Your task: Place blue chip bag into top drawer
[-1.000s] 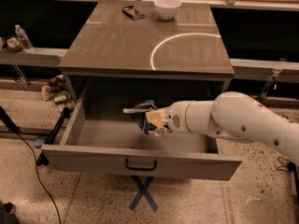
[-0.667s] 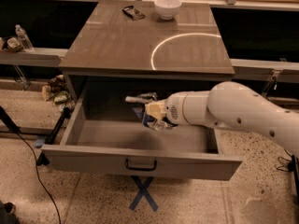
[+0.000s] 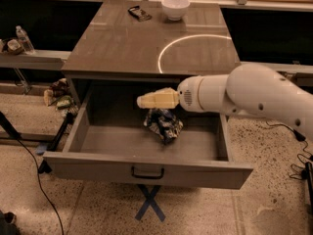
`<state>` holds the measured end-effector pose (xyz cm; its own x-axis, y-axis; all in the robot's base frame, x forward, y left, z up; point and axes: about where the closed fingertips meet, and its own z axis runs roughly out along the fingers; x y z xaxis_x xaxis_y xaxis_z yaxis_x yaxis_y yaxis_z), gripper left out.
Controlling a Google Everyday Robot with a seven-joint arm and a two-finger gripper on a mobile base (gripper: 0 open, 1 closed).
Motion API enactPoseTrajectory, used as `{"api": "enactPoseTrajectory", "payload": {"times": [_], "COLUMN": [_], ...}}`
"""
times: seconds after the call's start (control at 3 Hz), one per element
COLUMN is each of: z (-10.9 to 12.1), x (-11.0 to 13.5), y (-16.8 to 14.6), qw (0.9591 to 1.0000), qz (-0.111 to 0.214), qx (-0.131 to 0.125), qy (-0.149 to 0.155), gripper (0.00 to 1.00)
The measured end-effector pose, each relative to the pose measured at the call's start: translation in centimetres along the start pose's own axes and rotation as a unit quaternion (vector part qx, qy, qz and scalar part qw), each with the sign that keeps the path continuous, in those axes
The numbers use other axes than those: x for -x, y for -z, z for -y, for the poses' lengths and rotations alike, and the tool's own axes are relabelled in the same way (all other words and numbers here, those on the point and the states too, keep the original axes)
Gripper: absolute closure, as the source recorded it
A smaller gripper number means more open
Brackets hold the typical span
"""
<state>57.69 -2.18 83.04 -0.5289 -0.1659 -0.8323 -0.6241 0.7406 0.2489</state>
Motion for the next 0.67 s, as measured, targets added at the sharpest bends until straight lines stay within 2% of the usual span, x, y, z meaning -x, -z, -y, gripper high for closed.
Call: {"api": "enactPoseTrajectory", "payload": {"times": [0.33, 0.67], "z": [0.4, -0.4], "x": [6.2, 12.4], "y": [2.6, 5.0], "qw": [0.9981, 0.9903], "qz": [0.056, 0.117], "qx": [-0.005, -0.009], "qy": [0.025, 0.073], "gripper": [0.0, 0.0]}}
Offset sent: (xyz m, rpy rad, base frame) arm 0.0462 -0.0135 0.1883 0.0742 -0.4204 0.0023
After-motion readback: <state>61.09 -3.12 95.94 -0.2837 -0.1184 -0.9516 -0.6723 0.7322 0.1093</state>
